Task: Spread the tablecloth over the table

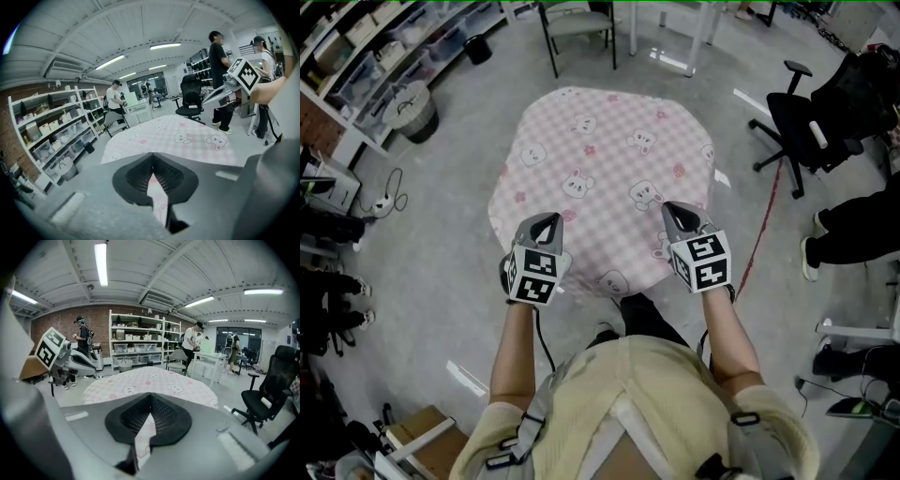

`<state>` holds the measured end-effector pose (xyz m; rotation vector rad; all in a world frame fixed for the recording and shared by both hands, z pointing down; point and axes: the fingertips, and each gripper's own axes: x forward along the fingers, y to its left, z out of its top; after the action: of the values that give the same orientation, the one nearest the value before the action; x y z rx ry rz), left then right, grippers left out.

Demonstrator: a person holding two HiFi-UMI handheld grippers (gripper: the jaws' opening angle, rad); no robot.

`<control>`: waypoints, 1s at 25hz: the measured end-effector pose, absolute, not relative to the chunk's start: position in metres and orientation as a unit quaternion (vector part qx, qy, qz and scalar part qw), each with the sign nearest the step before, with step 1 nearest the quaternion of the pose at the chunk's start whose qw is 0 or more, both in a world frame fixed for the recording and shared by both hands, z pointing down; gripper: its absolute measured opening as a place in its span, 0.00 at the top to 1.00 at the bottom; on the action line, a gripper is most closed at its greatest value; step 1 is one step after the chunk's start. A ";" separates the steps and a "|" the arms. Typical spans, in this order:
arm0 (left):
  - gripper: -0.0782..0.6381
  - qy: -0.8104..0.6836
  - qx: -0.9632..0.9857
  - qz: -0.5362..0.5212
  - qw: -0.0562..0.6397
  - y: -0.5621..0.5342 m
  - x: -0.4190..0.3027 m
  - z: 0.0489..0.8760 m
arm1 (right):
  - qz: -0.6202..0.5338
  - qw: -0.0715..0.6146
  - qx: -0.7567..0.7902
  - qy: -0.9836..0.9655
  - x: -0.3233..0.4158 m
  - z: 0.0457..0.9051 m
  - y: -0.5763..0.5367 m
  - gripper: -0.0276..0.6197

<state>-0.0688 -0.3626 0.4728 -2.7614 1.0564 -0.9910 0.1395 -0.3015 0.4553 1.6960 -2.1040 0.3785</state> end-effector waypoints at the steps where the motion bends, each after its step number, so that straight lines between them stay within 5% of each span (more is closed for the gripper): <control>1: 0.88 0.350 -0.882 -0.315 0.000 -0.360 -0.074 0.476 | 0.138 0.201 0.611 -0.753 0.139 0.457 -0.301 0.95; 14: 0.88 0.381 -0.881 -0.244 -0.142 -0.349 -0.104 0.488 | 0.150 0.201 0.602 -0.758 0.118 0.471 -0.305 0.95; 25: 0.88 0.382 -0.879 -0.255 -0.130 -0.357 -0.088 0.498 | 0.129 0.209 0.601 -0.760 0.111 0.471 -0.325 0.95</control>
<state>-0.0878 -0.3567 0.4982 -3.0148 1.3117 -0.8754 0.1114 -0.3247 0.4715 1.6718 -2.1150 0.3586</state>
